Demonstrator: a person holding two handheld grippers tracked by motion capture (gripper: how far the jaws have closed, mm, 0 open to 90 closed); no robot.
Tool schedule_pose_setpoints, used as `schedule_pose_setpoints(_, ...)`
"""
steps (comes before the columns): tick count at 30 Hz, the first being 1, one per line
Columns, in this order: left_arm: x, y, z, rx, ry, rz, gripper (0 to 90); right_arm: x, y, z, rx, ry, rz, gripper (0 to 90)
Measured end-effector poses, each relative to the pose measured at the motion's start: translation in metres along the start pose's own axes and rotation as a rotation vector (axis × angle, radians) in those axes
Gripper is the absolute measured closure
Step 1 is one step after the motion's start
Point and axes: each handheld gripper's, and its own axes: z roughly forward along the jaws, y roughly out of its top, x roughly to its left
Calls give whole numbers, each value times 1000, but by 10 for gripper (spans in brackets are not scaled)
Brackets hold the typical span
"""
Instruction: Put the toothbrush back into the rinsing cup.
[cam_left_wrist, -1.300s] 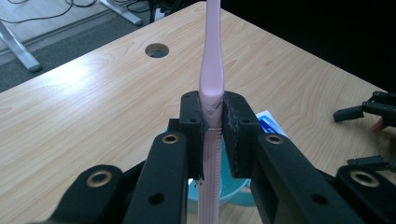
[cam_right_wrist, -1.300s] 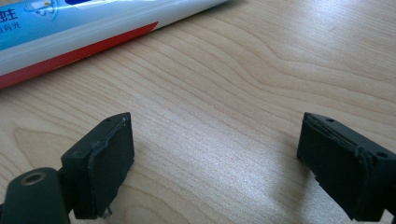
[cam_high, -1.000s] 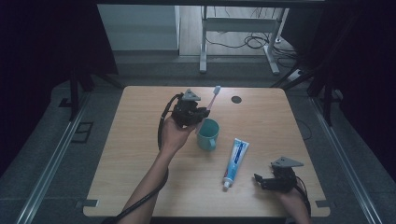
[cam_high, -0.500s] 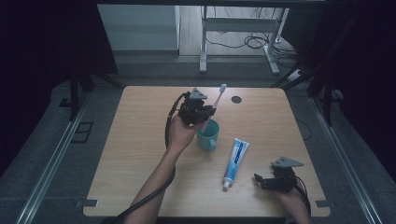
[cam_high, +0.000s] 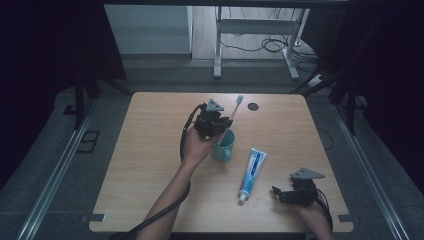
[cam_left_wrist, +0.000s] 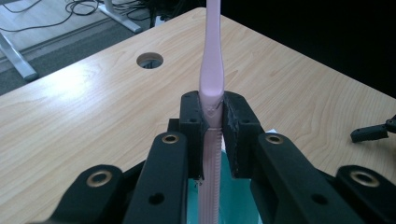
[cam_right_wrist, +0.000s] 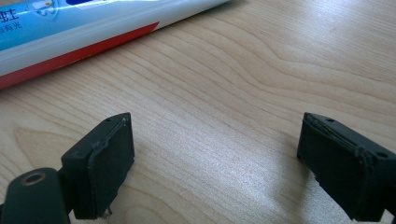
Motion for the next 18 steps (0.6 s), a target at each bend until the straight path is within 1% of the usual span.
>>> schedule_pose_setpoints(9,1,-13,8,2,4,-8,790,0,0,0,0,1,-1,105)
schedule_pose_setpoints(18,3,-26,17,9,13,-31,790,0,0,0,0,1,-2,105)
